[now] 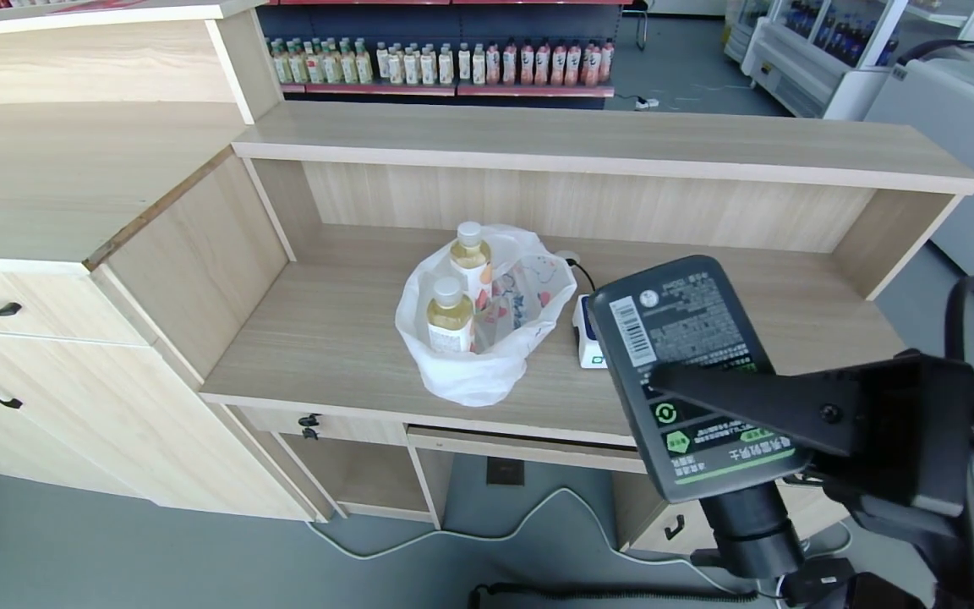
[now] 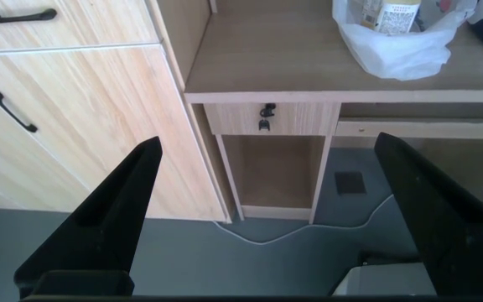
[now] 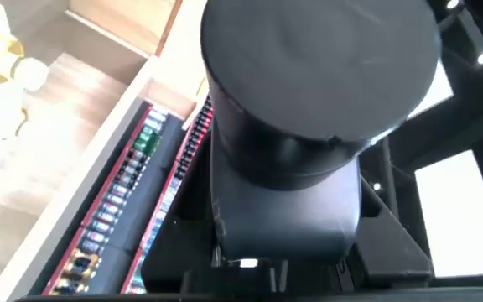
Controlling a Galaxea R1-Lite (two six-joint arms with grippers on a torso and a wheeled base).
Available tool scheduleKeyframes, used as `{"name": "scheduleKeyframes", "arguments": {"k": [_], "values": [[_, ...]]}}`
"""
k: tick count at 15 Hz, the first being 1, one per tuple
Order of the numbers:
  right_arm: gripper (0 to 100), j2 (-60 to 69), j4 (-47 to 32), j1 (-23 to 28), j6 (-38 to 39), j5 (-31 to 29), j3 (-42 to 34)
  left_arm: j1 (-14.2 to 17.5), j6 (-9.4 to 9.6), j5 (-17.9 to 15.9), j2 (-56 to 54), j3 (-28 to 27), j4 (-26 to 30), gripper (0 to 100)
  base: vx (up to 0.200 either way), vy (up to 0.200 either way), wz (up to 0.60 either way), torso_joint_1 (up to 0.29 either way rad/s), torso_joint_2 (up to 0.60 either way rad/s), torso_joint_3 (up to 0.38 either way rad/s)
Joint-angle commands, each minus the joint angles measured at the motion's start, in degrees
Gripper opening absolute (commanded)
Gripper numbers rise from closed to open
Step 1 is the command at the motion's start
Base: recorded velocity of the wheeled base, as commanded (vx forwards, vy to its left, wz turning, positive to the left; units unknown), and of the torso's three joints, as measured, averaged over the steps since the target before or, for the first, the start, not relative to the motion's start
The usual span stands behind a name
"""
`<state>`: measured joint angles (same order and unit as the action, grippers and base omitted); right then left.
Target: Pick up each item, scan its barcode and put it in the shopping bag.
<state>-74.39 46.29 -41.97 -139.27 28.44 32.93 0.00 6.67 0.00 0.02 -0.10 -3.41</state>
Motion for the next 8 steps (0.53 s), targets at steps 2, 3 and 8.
{"name": "scheduleKeyframes", "arguments": {"k": [2, 3, 8], "values": [[0, 2.67, 0.38, -5.14, 0.05, 1.27, 1.35, 0.00, 0.01, 0.00, -0.02, 0.01, -0.01, 100, 0.000, 0.000, 0.00, 0.000, 0.00, 0.000], [0, 3.99, 0.29, -6.02, -0.30, 1.44, 1.26, 0.00, 0.01, 0.00, -0.02, 0.01, -0.01, 100, 0.000, 0.000, 0.00, 0.000, 0.00, 0.000], [0, 6.27, -0.06, -6.89, -3.56, 9.44, 0.65, 0.00, 0.01, 0.00, -0.02, 0.01, -0.01, 100, 0.000, 0.000, 0.00, 0.000, 0.00, 0.000]]}}
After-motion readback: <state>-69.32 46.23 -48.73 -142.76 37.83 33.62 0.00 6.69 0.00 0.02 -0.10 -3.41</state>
